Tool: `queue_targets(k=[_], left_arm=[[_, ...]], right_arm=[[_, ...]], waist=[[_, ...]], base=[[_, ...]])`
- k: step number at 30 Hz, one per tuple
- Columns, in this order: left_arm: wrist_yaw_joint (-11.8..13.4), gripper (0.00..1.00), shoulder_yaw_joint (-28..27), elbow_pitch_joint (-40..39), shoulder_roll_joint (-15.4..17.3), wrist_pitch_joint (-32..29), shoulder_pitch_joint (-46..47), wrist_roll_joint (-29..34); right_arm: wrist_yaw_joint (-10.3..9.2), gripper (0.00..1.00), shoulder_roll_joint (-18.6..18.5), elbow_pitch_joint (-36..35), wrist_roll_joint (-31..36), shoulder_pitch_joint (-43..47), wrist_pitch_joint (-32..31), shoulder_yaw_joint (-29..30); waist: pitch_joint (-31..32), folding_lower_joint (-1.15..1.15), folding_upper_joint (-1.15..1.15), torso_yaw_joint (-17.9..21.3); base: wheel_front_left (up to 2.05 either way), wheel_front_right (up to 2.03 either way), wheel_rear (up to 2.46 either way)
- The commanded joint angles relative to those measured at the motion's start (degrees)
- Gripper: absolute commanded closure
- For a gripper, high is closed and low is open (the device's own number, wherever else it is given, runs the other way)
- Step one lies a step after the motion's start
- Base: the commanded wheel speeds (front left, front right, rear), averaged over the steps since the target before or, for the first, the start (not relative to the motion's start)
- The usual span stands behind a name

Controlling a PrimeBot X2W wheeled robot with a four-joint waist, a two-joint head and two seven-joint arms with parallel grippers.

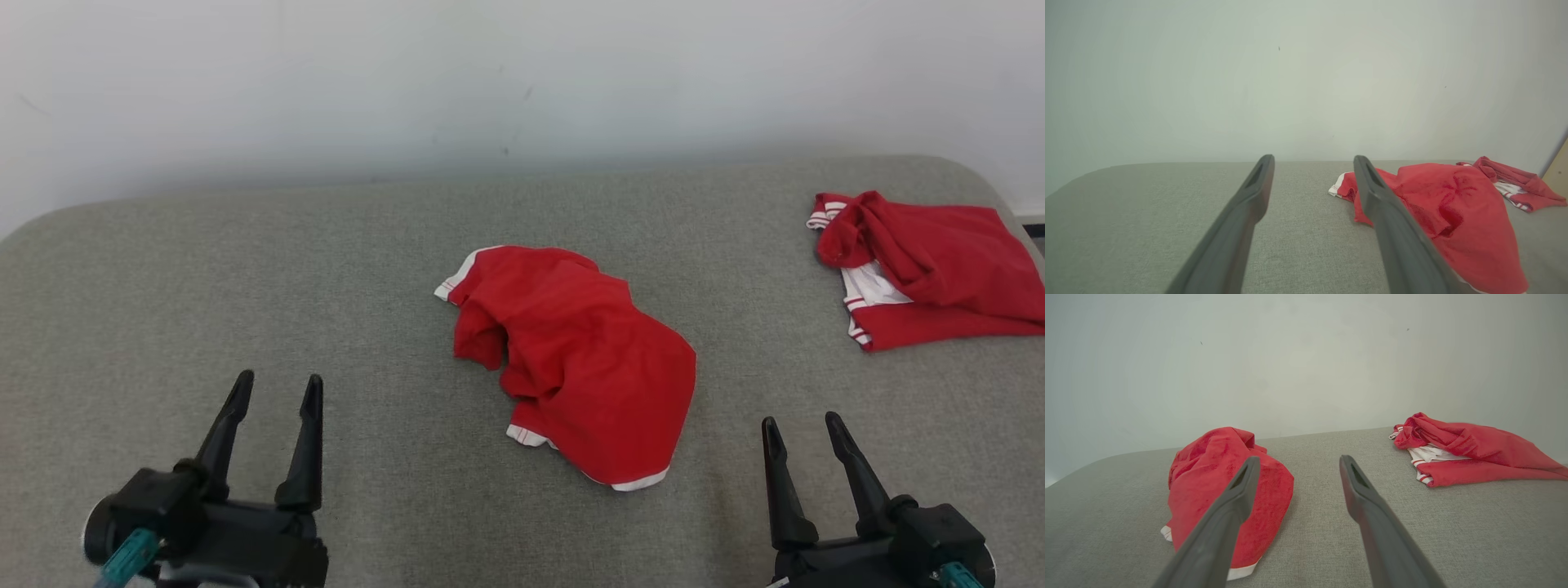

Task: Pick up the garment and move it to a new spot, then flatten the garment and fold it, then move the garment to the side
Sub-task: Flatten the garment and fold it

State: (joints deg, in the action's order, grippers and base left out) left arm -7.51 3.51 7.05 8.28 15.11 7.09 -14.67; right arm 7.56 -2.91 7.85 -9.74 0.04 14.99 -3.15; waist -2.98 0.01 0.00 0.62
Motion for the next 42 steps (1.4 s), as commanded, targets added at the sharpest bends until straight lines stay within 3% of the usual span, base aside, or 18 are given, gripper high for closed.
queue_targets(k=[1,16,28,29,30,31,32,42], left_arm=[[0.1,0.0,0.3,0.4,0.4,0.0,1.0,-0.5],[0.1,0.0,17.2,16.9,3.8,-1.2,13.8,-4.8],[0.1,0.0,24.6,26.8,3.9,-2.6,18.5,-8.3],[0.1,0.06,25.0,27.5,3.8,-2.6,18.8,-8.6],[0.1,0.4,25.6,28.4,3.7,-2.7,19.0,-8.7],[0.1,0.65,26.2,28.9,3.5,-2.6,19.2,-9.2],[0.1,1.0,26.6,29.2,3.1,-2.2,19.4,-9.7],[0.1,1.0,26.8,29.0,2.4,-0.3,19.5,-12.7]], right_arm=[[-0.17,0.0,0.0,-0.1,0.0,-0.5,0.3,-0.1],[-0.17,0.0,0.0,-0.2,-1.8,-3.6,0.3,0.5],[-0.17,0.0,0.0,-0.9,-2.4,-4.7,0.3,0.3],[-0.17,0.0,0.0,-0.9,-2.4,-4.8,0.3,0.4],[-0.17,0.0,0.0,-0.9,-2.4,-4.9,0.3,0.4],[-0.17,0.0,0.0,-0.8,-2.4,-4.9,0.3,0.4],[-0.17,0.0,0.0,-0.8,-2.4,-4.8,0.3,0.6],[-0.17,0.0,0.0,-0.4,-1.2,-3.3,0.3,1.4]], waist=[[-1.5,-0.01,0.0,1.4],[-8.0,-0.01,0.0,8.7],[-10.9,-0.01,0.0,11.5],[-11.0,-0.01,0.0,11.5],[-11.0,-0.01,0.0,11.6],[-11.0,-0.01,0.0,11.6],[-10.9,-0.01,0.0,11.5],[-7.6,-0.01,0.0,7.8]], base=[[0.0,0.0,0.0],[0.0,0.0,0.0],[0.0,0.0,0.0],[0.0,0.0,0.0],[0.0,0.0,0.0],[0.0,0.0,0.0],[0.0,0.0,0.0],[0.0,0.0,0.0]])
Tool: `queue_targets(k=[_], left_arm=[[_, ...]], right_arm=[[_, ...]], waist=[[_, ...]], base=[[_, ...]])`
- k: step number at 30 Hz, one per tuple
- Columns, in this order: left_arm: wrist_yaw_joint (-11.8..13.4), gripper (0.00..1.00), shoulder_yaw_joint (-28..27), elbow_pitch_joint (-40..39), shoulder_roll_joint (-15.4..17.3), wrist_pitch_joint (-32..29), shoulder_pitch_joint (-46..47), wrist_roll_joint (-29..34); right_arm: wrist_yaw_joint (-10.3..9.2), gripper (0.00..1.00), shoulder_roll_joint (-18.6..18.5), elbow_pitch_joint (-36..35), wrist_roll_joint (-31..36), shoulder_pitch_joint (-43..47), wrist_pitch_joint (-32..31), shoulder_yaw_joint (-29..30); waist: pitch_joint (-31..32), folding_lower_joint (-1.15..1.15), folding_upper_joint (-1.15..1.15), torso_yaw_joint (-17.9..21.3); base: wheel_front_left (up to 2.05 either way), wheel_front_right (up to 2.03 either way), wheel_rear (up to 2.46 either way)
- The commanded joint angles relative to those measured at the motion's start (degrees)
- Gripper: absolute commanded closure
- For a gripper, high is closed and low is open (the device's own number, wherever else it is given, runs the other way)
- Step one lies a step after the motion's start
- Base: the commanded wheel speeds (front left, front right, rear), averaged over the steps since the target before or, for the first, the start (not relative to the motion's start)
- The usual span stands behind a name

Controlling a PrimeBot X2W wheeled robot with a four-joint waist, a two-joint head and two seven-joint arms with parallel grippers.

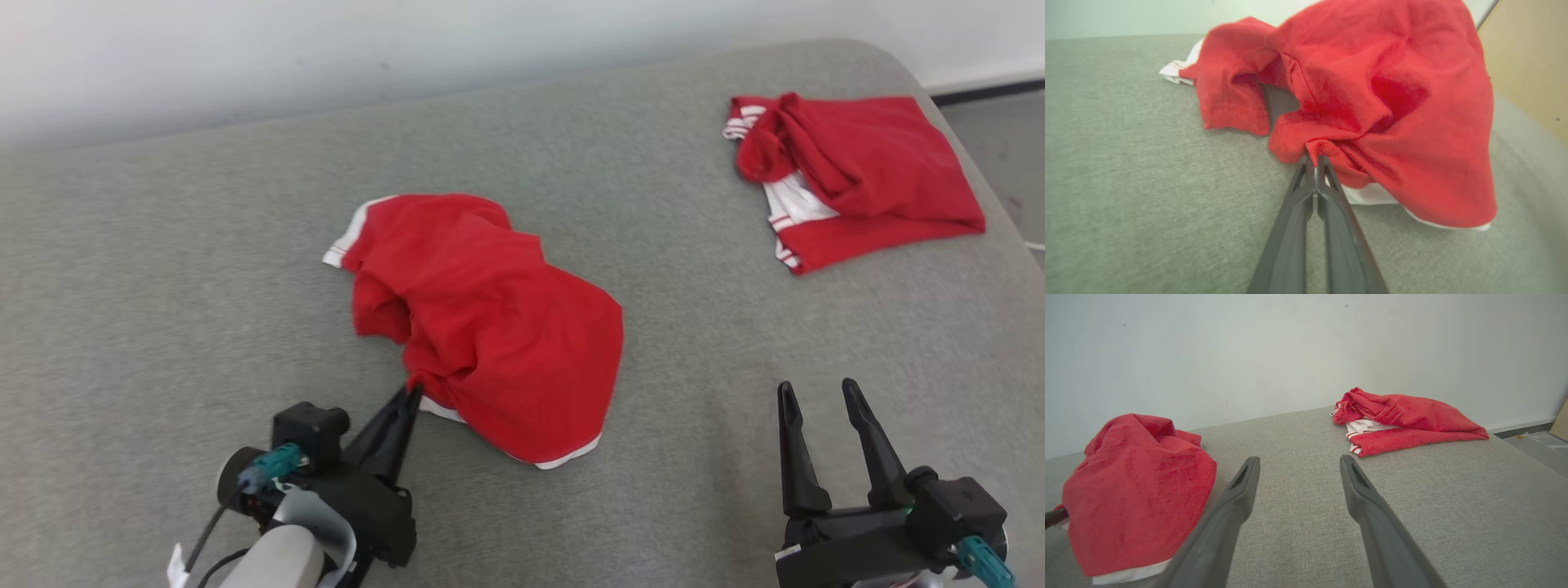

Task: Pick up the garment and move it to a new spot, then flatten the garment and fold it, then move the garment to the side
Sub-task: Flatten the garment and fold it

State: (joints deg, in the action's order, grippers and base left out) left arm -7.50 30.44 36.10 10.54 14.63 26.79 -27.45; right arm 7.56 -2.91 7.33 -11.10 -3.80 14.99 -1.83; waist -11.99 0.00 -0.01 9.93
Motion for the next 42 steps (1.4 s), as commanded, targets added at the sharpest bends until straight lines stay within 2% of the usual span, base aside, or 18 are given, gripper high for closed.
queue_targets(k=[1,7,12,17,22,23,24,25,30,38,42], left_arm=[[0.5,1.0,-1.4,-1.4,0.4,0.4,-1.2,-0.6],[2.2,1.0,-5.0,-8.0,3.3,0.5,-5.8,-1.6],[4.9,1.0,-7.8,-13.3,6.3,0.5,-12.5,-3.0],[8.0,1.0,-10.6,-17.2,8.3,0.0,-20.8,-5.8],[9.8,0.99,-11.9,-18.8,8.0,-0.1,-26.0,-7.5],[10.1,0.57,-12.1,-18.9,7.7,0.0,-26.4,-7.6],[10.1,0.39,-12.2,-19.3,7.4,0.1,-26.6,-7.5],[10.5,0.0,-12.5,-19.8,7.1,0.2,-26.6,-7.3],[11.0,0.0,-15.2,-23.6,6.0,0.6,-25.5,-4.5],[9.8,0.0,-24.0,-31.7,2.7,0.5,-26.7,3.1],[9.1,0.0,-26.7,-32.9,1.6,0.5,-27.5,5.4]], right_arm=[[-0.17,0.0,0.0,0.2,0.1,0.9,0.3,0.3],[-0.17,0.0,0.0,0.9,0.6,2.5,0.3,0.6],[-0.17,0.0,0.0,1.5,0.9,2.7,0.3,0.5],[-0.17,0.0,0.0,2.1,0.8,2.7,0.3,0.5],[-0.17,0.0,0.0,2.9,0.4,3.0,0.3,0.2],[-0.17,0.0,0.0,3.1,0.3,3.0,0.3,0.1],[-0.17,0.0,0.0,3.2,0.2,3.1,0.3,0.0],[-0.17,0.0,0.0,3.3,0.2,3.2,0.3,-0.1],[-0.17,0.0,0.0,3.3,0.7,3.2,0.3,0.1],[-0.17,0.0,0.0,3.2,1.3,3.7,0.3,0.2],[-0.17,0.0,0.0,3.0,1.4,4.0,0.3,0.1]], waist=[[2.6,0.0,0.01,-2.9],[5.5,0.0,0.01,-8.7],[7.2,0.0,0.01,-12.6],[7.9,0.0,0.01,-14.1],[8.1,0.0,0.01,-14.3],[8.3,0.0,0.01,-14.3],[8.4,0.0,0.01,-14.2],[8.7,0.0,0.01,-14.0],[9.7,0.0,0.01,-13.1],[11.1,0.0,0.01,-12.2],[11.3,0.0,0.01,-12.0]], base=[[0.0,0.0,0.0],[0.0,0.0,0.0],[0.0,0.0,0.0],[0.0,0.0,0.0],[0.0,0.0,0.0],[0.0,0.0,0.0],[0.0,0.0,0.0],[0.0,0.0,0.0],[0.0,0.0,0.0],[0.0,0.0,0.0],[0.0,0.0,0.0]])
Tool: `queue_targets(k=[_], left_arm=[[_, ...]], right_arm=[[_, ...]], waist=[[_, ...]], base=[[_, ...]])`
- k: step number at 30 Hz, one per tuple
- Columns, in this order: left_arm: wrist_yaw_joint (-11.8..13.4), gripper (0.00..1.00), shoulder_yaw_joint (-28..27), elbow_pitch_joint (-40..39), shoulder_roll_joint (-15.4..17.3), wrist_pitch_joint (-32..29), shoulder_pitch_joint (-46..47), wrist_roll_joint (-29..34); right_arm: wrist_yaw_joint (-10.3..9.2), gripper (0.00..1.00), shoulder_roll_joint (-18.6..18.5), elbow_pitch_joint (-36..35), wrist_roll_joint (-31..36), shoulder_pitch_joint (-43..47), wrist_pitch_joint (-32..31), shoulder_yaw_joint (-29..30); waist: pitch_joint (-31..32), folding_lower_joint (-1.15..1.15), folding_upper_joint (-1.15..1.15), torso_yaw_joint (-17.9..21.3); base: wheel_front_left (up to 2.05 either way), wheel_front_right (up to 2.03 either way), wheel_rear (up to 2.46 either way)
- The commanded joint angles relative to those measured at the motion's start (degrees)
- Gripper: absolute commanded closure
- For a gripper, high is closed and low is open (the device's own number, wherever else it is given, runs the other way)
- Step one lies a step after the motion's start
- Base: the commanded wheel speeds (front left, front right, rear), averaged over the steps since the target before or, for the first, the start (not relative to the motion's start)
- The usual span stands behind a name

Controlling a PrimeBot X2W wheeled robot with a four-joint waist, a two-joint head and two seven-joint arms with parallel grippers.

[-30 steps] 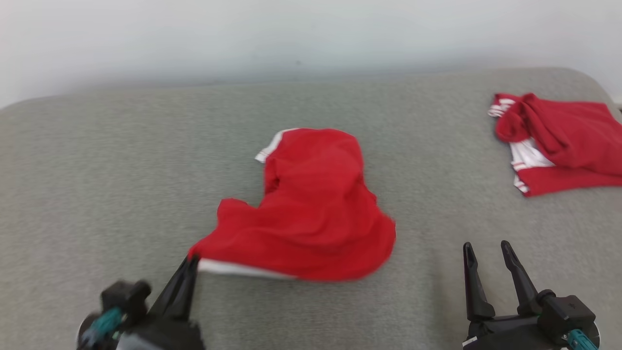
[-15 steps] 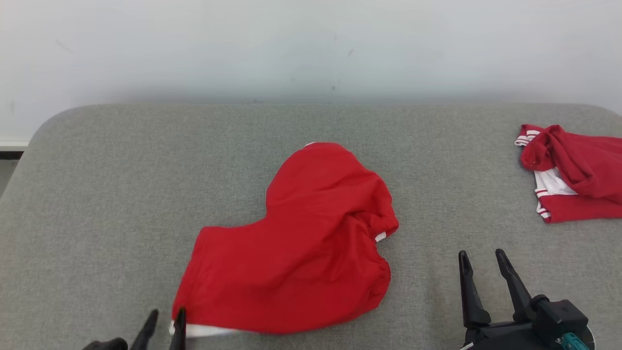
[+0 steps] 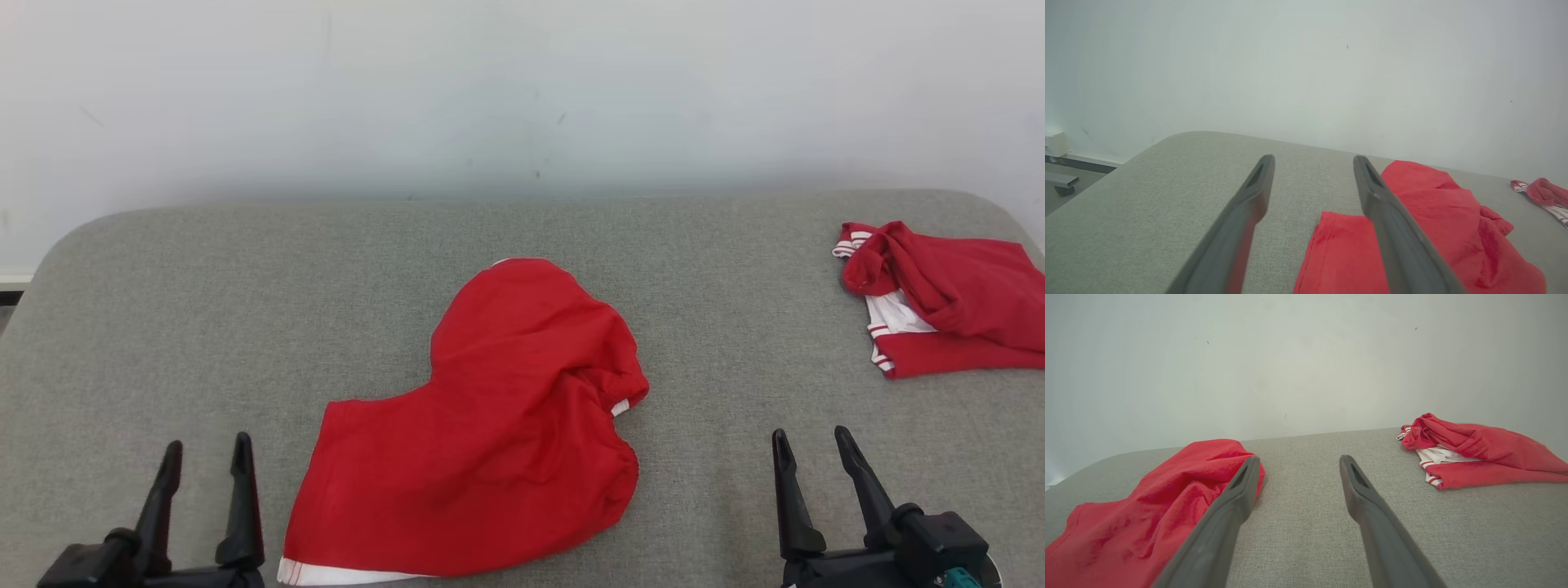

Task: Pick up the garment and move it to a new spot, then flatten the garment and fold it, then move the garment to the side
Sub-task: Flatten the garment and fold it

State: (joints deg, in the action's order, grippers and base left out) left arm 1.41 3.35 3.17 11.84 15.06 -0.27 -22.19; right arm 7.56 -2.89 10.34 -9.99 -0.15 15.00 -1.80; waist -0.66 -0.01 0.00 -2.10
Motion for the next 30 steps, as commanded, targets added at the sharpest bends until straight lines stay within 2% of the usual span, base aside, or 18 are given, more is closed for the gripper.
queue_targets(k=[1,8,16,23,30], left_arm=[[-0.1,0.0,-0.5,-0.1,0.0,0.1,-0.6,0.6],[-2.5,0.0,-5.9,0.7,-2.8,0.1,-1.4,3.9],[-5.4,0.0,-8.7,1.9,-5.1,0.1,-0.1,6.6],[-6.9,0.0,-9.2,2.9,-6.9,0.1,1.4,7.9],[-7.8,0.0,-8.7,4.0,-8.0,0.1,2.5,8.4]], right_arm=[[-0.17,0.0,0.0,-0.1,0.2,0.4,0.3,-0.1],[-0.17,0.0,0.0,0.2,-0.7,1.6,0.2,-0.3],[-0.17,0.0,0.0,2.3,-0.2,-0.1,0.2,-3.0],[-0.17,0.0,-1.0,9.2,-0.1,-5.9,-1.3,-8.2],[-0.17,0.0,-1.1,19.7,-1.1,-11.8,-2.8,-11.1]], waist=[[0.0,0.01,0.0,0.1],[-0.2,0.01,0.0,0.2],[-0.9,0.01,0.0,-0.5],[-2.0,0.01,0.0,-2.7],[-3.5,0.01,0.0,-6.4]], base=[[0.0,0.0,0.0],[0.0,0.0,0.0],[0.0,0.0,0.0],[0.0,0.0,0.0],[0.0,0.0,0.0]])
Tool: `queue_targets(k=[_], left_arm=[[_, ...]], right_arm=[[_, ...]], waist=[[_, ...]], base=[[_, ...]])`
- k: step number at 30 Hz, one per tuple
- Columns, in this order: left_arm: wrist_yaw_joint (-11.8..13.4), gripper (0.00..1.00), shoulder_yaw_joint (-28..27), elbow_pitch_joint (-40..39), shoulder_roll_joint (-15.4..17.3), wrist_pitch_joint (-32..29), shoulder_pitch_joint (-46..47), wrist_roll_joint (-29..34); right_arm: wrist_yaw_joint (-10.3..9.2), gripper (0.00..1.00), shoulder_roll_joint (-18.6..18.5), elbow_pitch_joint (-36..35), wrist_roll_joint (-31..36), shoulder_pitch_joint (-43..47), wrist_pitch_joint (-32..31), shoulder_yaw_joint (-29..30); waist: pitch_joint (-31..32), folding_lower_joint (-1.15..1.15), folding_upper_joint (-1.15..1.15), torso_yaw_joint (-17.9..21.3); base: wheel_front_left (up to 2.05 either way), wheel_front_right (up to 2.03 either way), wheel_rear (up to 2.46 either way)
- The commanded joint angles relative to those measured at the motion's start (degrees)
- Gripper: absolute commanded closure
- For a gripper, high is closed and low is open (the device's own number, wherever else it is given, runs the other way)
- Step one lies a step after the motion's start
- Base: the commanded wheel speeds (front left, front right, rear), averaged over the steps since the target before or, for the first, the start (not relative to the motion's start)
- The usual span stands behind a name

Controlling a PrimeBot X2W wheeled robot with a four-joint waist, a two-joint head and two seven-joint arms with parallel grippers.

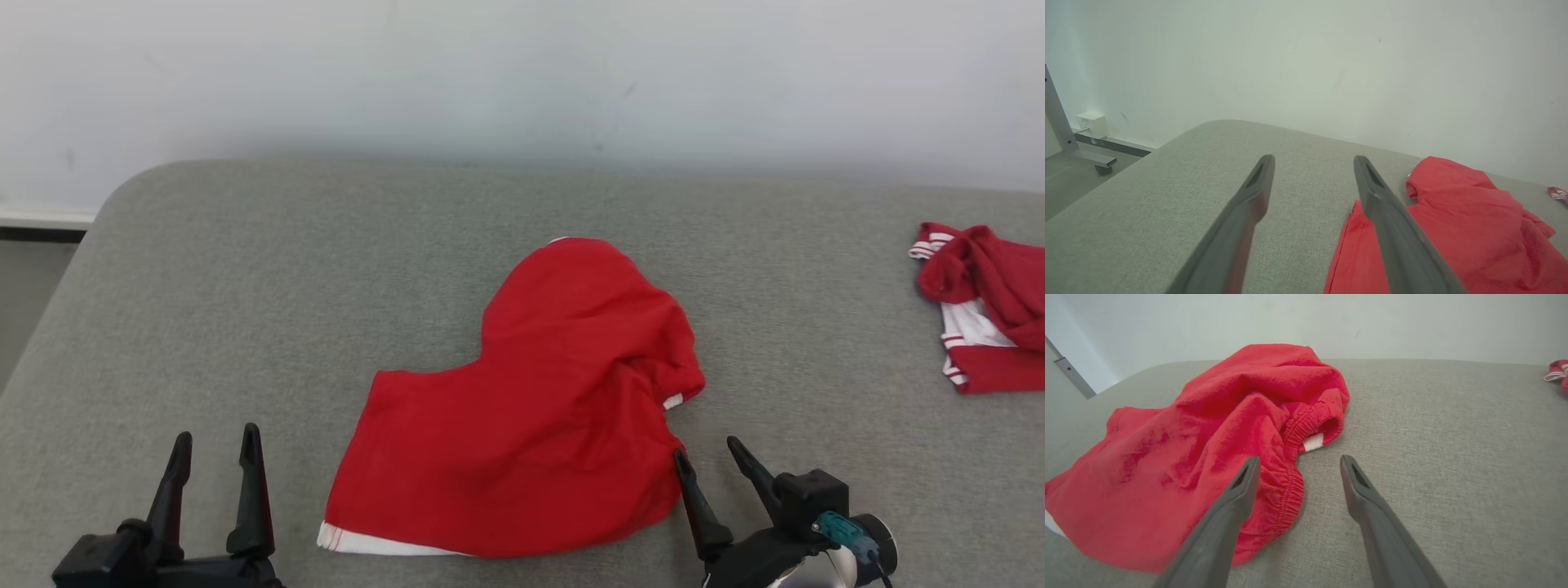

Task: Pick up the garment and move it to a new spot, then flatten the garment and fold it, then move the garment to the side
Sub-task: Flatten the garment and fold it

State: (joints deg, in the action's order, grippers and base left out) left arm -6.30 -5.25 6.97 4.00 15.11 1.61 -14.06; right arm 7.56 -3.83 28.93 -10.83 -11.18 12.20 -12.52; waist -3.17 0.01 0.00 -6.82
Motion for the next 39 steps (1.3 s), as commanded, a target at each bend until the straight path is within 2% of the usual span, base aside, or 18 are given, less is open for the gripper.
queue_targets(k=[1,9,10,11,12,18,22,30,35,39], left_arm=[[-0.2,0.0,0.1,0.4,-0.3,0.0,0.7,0.4],[-0.8,0.0,0.4,1.4,-0.8,0.0,2.2,0.3],[-0.8,0.0,0.5,1.5,-0.9,0.0,2.4,0.3],[-0.9,0.0,0.5,1.6,-0.9,0.0,2.4,0.3],[-1.0,0.0,0.4,1.7,-0.9,0.0,2.5,0.3],[-1.1,0.0,0.0,2.1,-1.0,0.0,1.1,0.5],[-1.0,0.0,0.1,2.1,-1.1,0.0,0.3,0.6],[-1.1,0.0,1.0,2.1,-1.1,0.0,0.4,0.1],[-1.1,0.0,1.3,1.9,-1.1,0.0,0.7,-0.6],[-1.1,0.0,1.8,2.2,-1.1,0.0,0.7,-1.0]], right_arm=[[-0.17,0.0,-0.2,2.6,-0.4,-1.4,0.1,-0.5],[-0.17,0.0,0.1,15.3,-2.9,-6.2,0.7,-1.6],[-0.17,0.09,0.2,16.6,-3.5,-6.7,0.8,-1.9],[-0.17,0.62,0.3,17.5,-4.2,-7.1,1.1,-2.2],[-0.17,1.0,0.4,18.2,-4.8,-7.4,1.4,-2.4],[-0.17,1.0,-0.5,17.2,-6.3,-7.1,3.0,-2.4],[-0.17,1.0,-1.8,10.6,-5.6,-3.3,3.0,-0.5],[-0.17,1.0,-5.6,-3.9,-3.7,10.1,2.9,6.3],[-0.17,1.0,-5.1,-12.1,-3.8,15.6,0.1,7.9],[-0.16,1.0,-4.5,-16.1,-3.2,15.1,-2.0,7.0]], waist=[[-1.2,-0.01,0.0,-2.3],[-2.9,-0.01,0.0,-5.4],[-2.9,-0.01,0.0,-5.5],[-3.0,-0.01,0.0,-5.6],[-3.0,-0.01,0.0,-5.5],[-1.8,-0.01,0.0,-2.9],[-0.9,-0.01,0.0,-0.4],[-0.5,-0.01,0.0,3.2],[-0.9,-0.01,0.0,3.9],[-0.9,-0.01,0.0,3.2]], base=[[0.0,0.0,0.0],[0.0,0.0,0.0],[0.0,0.0,0.0],[0.0,0.0,0.0],[0.0,0.0,0.0],[0.0,0.0,0.0],[0.0,0.0,0.0],[0.0,0.0,0.0],[0.0,0.0,0.0],[0.0,0.0,0.0]])
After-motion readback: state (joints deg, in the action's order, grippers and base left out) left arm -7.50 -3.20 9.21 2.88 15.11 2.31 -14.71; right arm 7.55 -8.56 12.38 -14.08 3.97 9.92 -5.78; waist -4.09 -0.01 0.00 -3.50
